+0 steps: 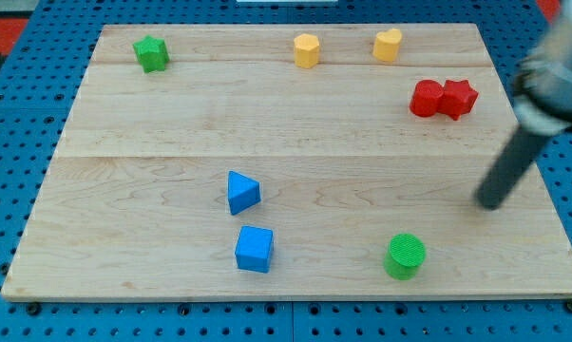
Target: Slightly push the cube to the left
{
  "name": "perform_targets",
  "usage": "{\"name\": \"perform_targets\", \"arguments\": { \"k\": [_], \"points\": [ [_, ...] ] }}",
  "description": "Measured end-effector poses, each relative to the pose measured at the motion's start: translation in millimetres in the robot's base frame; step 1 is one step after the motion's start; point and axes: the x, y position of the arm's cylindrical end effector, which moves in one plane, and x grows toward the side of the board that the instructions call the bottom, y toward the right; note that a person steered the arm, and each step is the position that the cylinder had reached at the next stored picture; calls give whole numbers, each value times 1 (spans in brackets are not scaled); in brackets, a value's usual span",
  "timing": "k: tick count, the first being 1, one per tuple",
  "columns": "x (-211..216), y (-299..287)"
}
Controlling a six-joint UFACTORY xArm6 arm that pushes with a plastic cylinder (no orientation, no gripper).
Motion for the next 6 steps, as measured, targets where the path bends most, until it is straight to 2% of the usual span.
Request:
{"name": "perform_targets", "arguments": {
  "k": [3,4,5,6],
  "points": [
    [1,-147],
    [50,-159],
    [49,-238],
    [-2,-232]
  ]
}}
